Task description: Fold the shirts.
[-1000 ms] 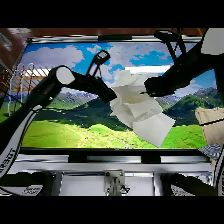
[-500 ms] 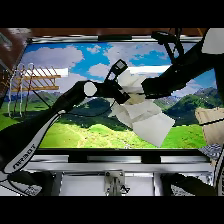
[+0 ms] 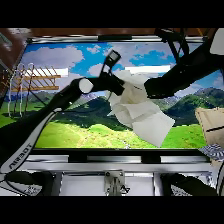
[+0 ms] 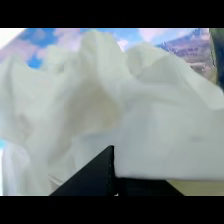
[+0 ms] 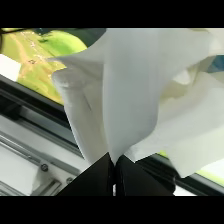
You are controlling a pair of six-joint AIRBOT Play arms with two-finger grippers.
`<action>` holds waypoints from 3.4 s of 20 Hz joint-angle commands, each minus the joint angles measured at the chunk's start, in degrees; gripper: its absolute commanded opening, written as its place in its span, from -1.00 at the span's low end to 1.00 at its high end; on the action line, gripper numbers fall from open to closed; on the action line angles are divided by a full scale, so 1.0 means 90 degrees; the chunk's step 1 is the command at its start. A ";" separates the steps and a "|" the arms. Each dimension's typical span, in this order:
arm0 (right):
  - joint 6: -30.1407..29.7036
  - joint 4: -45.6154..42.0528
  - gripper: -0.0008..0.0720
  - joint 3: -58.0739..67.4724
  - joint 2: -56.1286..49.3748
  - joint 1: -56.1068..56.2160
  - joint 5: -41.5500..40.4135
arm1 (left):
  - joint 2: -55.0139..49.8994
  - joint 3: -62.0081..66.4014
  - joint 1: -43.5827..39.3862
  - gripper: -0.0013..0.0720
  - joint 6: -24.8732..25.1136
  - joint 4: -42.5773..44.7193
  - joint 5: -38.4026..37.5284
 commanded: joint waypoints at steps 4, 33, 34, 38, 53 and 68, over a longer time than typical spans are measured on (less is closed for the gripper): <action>-0.0590 -0.1392 -0.73 0.0639 0.0158 -0.0005 -0.1673 | 0.2584 0.0340 0.0721 -0.81 -0.0622 -0.0007 0.0085; 0.0597 -0.0214 0.64 -0.0653 -0.1416 -0.0151 -0.0602 | 0.1800 -0.0534 0.1246 -0.81 -0.2242 0.1141 -0.2628; 0.0617 -0.0124 0.64 -0.0872 -0.1416 -0.0272 -0.0505 | 0.1787 -0.0532 0.1290 -0.81 -0.2242 0.1144 -0.2596; 0.0639 0.0464 0.65 -0.2586 -0.1270 -0.0534 -0.1358 | 0.1792 -0.0532 0.1523 -0.81 -0.1938 0.1139 -0.2769; -0.0053 0.0913 0.85 -0.3793 -0.1736 0.0194 -0.3667 | 0.1792 -0.0532 0.1596 -0.81 -0.1938 0.1141 -0.3162; 0.0046 -0.0165 -0.73 -0.3305 -0.1532 0.0435 -0.4296 | 0.1899 -0.0384 0.1719 -0.81 -0.1938 0.1139 -0.3230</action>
